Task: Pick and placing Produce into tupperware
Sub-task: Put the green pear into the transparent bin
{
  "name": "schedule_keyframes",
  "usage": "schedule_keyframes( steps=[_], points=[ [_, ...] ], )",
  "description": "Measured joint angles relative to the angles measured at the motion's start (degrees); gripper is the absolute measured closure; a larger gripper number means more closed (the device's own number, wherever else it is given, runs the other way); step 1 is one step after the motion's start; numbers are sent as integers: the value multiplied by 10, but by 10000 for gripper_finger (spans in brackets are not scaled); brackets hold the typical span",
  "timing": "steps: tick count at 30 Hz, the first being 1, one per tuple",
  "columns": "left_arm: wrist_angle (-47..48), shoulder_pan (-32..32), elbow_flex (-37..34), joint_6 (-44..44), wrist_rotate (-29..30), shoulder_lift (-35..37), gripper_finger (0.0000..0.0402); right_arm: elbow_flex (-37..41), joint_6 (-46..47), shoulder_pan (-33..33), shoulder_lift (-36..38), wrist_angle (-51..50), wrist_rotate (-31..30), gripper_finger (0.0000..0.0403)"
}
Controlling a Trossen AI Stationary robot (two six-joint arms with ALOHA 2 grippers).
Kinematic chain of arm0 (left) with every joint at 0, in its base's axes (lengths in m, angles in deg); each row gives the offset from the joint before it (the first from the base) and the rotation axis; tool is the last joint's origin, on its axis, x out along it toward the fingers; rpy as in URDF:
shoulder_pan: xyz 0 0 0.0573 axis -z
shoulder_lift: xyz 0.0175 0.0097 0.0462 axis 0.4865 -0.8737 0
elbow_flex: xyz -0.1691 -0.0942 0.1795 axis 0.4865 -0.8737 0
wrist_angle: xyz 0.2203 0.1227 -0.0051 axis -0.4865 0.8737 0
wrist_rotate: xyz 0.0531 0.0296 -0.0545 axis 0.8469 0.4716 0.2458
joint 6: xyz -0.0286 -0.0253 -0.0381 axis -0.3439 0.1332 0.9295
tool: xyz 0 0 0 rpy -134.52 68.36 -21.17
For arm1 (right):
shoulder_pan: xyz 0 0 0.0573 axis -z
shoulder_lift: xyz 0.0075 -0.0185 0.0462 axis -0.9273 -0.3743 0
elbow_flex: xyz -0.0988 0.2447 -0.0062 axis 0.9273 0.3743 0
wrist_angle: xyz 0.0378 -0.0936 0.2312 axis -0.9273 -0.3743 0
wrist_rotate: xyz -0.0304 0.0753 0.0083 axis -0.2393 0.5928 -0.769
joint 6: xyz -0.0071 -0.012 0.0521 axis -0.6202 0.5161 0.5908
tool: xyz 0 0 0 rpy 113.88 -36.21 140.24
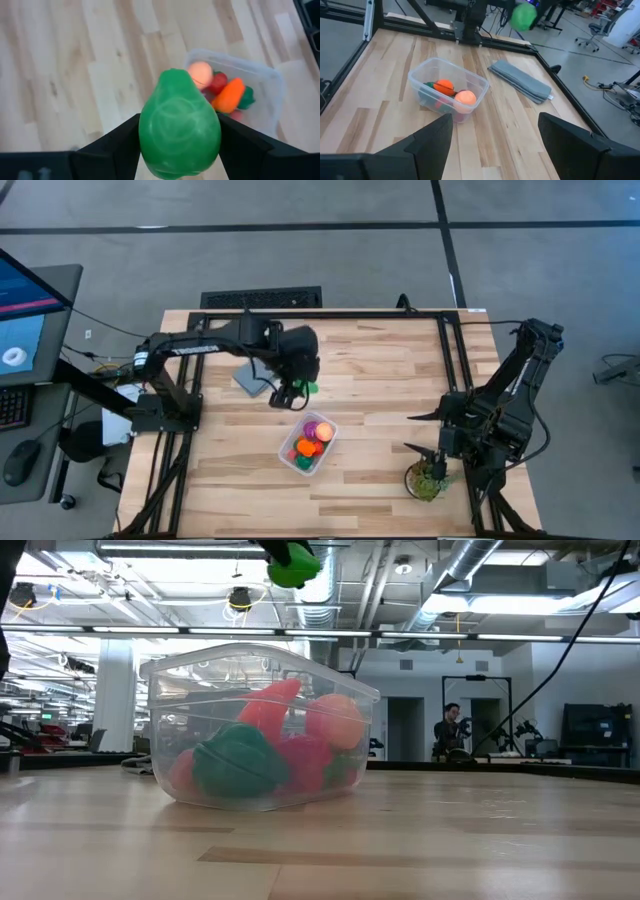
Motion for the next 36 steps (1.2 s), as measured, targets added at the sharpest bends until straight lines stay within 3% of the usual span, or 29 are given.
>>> schedule_keyframes(
  steps=[14, 27, 36],
  points=[
    [-107, 74, -142, 60, 1, 72, 187, 0, -1, 0, 0, 29, 1, 86],
    [-292, 119, -324, 95, 11, 196, 187, 0, -1, 0, 0, 38, 5, 86],
    [-392, 139, -412, 103, 13, 208, 187, 0, -1, 0, 0, 46, 0, 86]
  ],
)
